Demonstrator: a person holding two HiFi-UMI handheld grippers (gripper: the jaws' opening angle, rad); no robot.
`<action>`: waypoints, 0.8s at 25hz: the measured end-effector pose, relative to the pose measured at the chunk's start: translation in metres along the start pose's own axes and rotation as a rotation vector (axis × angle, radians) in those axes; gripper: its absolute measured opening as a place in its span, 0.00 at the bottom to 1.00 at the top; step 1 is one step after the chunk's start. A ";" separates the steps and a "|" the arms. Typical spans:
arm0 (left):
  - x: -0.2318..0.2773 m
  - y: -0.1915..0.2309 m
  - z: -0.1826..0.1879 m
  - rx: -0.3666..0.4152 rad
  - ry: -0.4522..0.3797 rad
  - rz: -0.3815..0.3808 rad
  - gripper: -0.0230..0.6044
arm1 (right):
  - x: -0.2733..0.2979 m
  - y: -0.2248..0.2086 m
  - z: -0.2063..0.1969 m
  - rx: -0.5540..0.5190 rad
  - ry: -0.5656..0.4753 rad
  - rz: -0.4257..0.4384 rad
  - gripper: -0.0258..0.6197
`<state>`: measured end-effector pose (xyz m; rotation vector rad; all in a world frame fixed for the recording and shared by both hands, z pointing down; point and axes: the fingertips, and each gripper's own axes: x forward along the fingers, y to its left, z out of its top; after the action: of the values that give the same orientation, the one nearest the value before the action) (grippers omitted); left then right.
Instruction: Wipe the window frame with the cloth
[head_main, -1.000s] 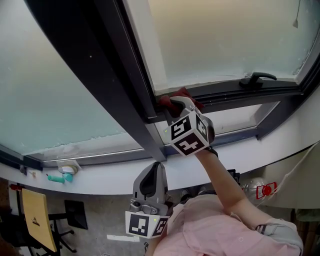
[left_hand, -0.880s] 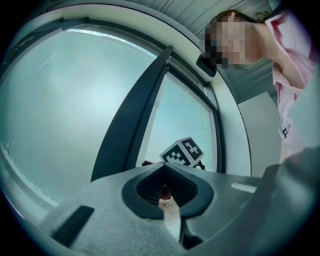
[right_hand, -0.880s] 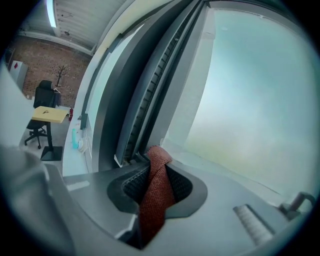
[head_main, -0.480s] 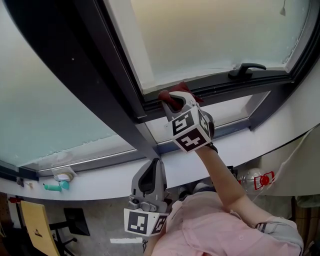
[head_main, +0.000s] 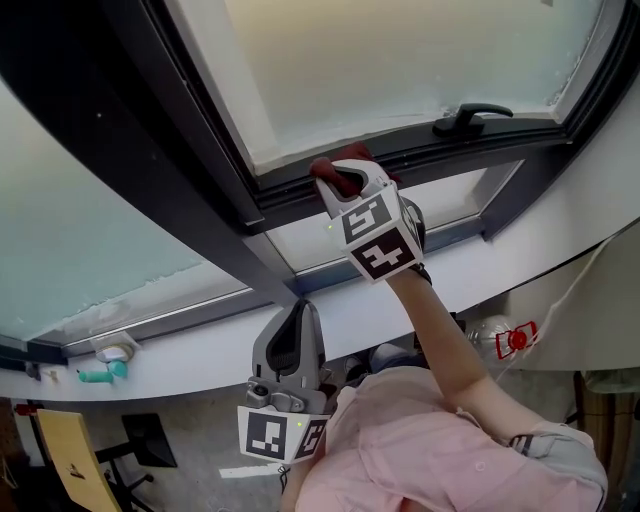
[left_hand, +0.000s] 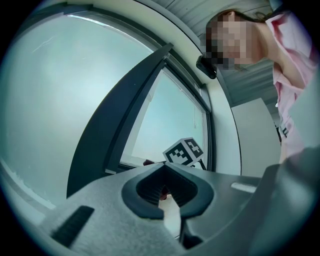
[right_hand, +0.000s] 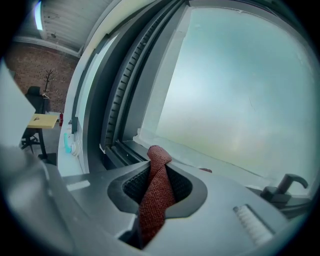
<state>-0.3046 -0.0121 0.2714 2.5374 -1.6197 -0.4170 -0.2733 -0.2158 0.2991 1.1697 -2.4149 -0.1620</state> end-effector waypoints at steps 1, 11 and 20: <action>0.001 -0.001 0.000 0.001 -0.003 0.002 0.04 | 0.000 -0.003 -0.001 0.006 -0.002 0.002 0.14; 0.025 -0.026 -0.008 -0.011 0.012 -0.008 0.04 | -0.009 -0.024 -0.013 0.016 0.004 0.015 0.14; 0.042 -0.042 -0.018 -0.025 0.033 0.001 0.04 | -0.015 -0.040 -0.023 0.014 0.008 0.024 0.14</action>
<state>-0.2464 -0.0334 0.2718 2.5114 -1.5950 -0.3906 -0.2266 -0.2282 0.3026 1.1447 -2.4258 -0.1322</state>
